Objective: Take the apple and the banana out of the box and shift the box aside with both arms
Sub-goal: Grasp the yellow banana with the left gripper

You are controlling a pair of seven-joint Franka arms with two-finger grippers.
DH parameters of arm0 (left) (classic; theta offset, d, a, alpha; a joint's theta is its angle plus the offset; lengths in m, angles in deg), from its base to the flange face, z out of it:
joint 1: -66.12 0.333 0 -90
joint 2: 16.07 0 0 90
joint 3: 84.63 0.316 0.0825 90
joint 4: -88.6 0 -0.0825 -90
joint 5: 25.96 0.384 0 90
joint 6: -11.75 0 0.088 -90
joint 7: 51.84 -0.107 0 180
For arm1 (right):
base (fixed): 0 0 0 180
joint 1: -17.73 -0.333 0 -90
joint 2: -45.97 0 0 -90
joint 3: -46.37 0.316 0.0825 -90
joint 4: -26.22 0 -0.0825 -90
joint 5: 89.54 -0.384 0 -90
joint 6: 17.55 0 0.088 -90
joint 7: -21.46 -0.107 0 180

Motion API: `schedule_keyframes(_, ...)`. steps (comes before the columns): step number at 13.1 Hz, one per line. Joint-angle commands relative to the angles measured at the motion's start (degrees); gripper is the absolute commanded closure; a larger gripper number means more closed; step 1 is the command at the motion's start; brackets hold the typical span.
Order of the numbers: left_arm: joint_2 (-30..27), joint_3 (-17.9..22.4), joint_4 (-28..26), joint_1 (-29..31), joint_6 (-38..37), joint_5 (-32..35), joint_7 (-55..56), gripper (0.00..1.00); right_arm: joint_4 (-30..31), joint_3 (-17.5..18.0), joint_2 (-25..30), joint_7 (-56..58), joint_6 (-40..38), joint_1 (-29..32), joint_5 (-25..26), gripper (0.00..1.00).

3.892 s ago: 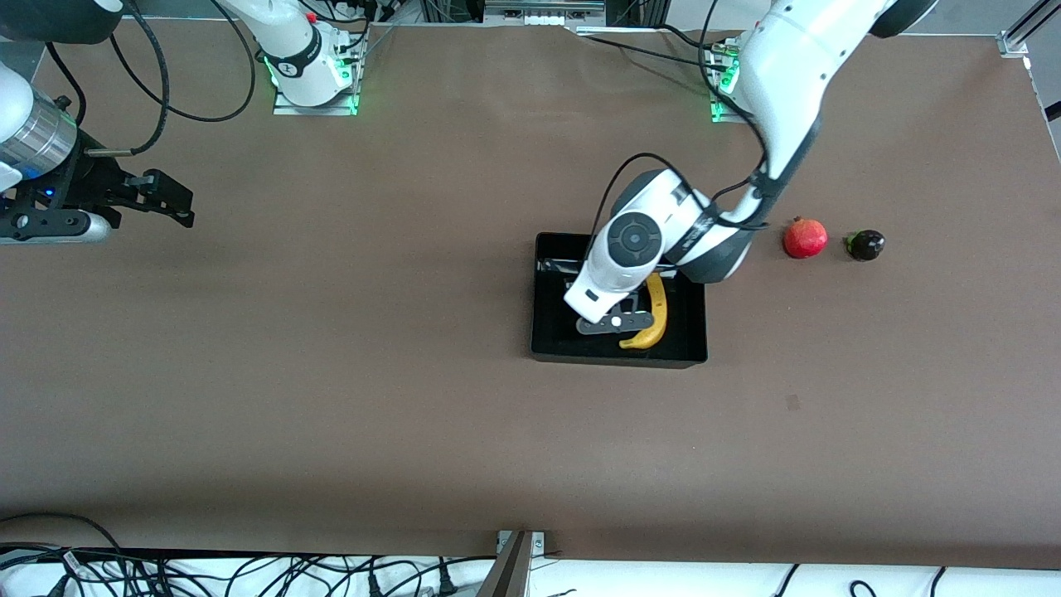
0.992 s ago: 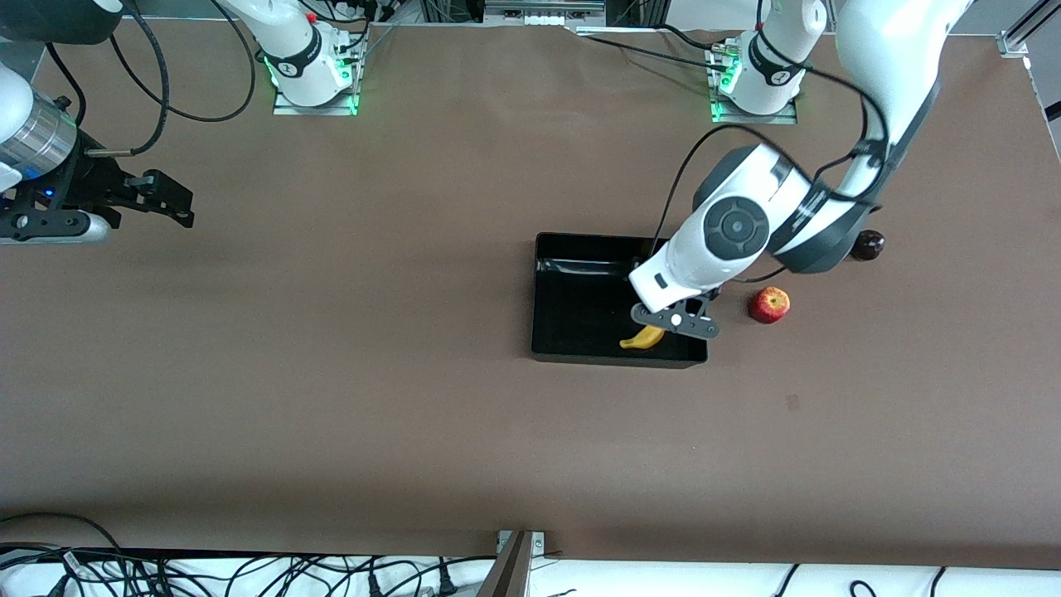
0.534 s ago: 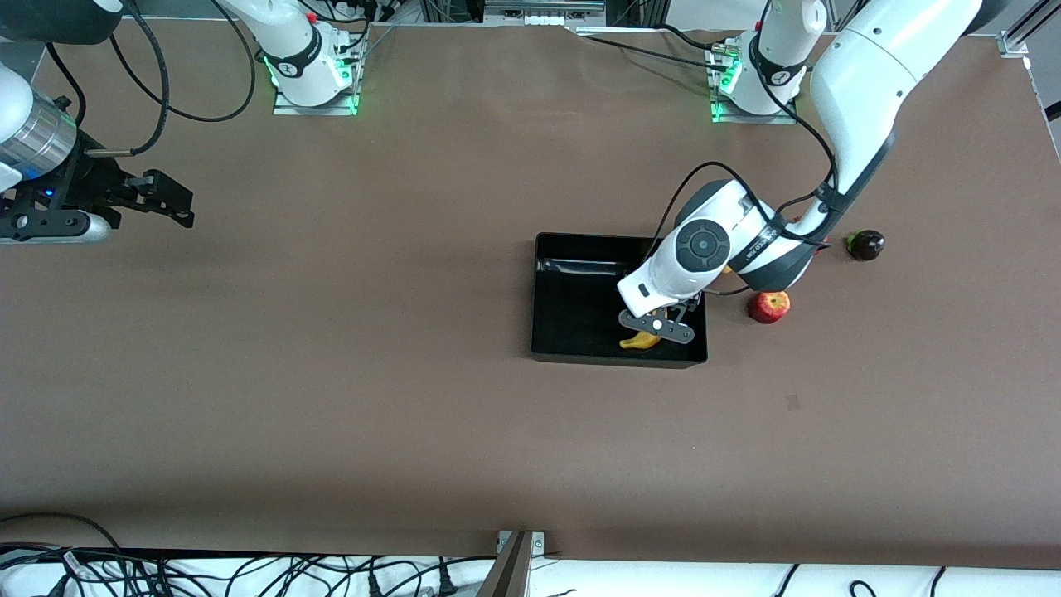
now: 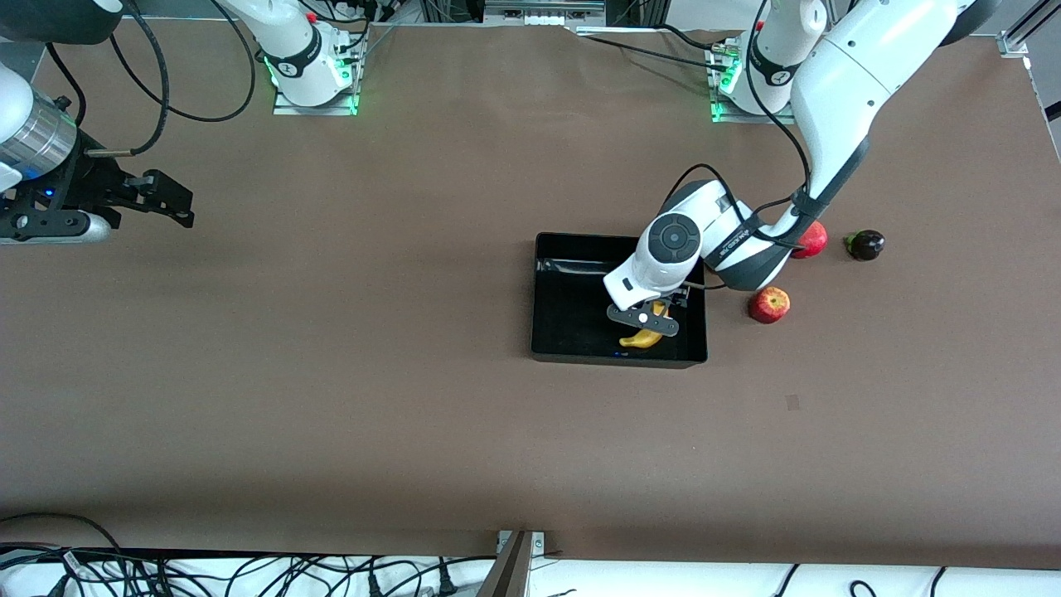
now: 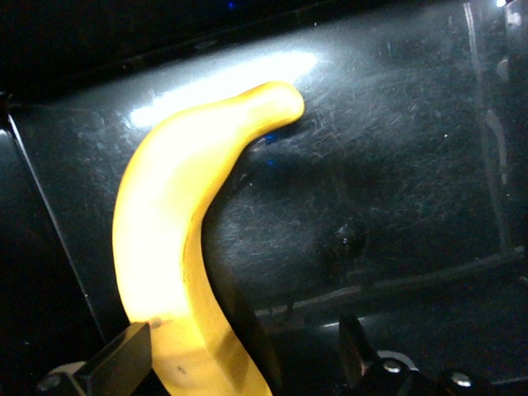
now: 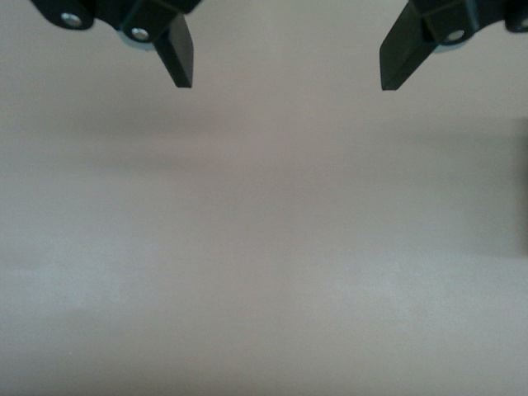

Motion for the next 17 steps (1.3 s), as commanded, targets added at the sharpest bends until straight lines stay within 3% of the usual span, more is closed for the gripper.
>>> schedule_keyframes(1,2.03,0.76,-0.11,-0.61,3.67,1.53,1.70,0.00,-0.46,0.22,0.00,0.21,-0.04,0.34,-0.21,0.00)
schedule_keyframes(4,2.22,1.11,-0.29,-0.52,4.23,1.61,1.53,0.00,-0.46,0.22,0.00,0.21,-0.04,0.34,-0.21,0.00)
schedule_keyframes(7,-0.51,-0.29,2.25,-0.87,-4.80,1.53,1.62,0.00,-0.46,0.22,0.00,0.21,-0.04,0.34,-0.21,0.00)
schedule_keyframes(10,-1.39,-0.65,2.17,-0.69,-6.15,1.44,2.40,0.00,-0.46,0.22,0.00,0.21,-0.04,0.34,-0.21,0.00)
schedule_keyframes(13,-1.31,0.31,2.26,-4.11,-6.67,1.61,10.11,0.00,-0.46,0.22,0.00,0.21,-0.04,0.43,-0.21,0.00)
schedule_keyframes(17,-1.39,0.32,2.43,-4.74,-11.48,8.19,15.14,0.00,-0.46,0.22,0.00,0.21,-0.04,0.43,-0.21,0.00)
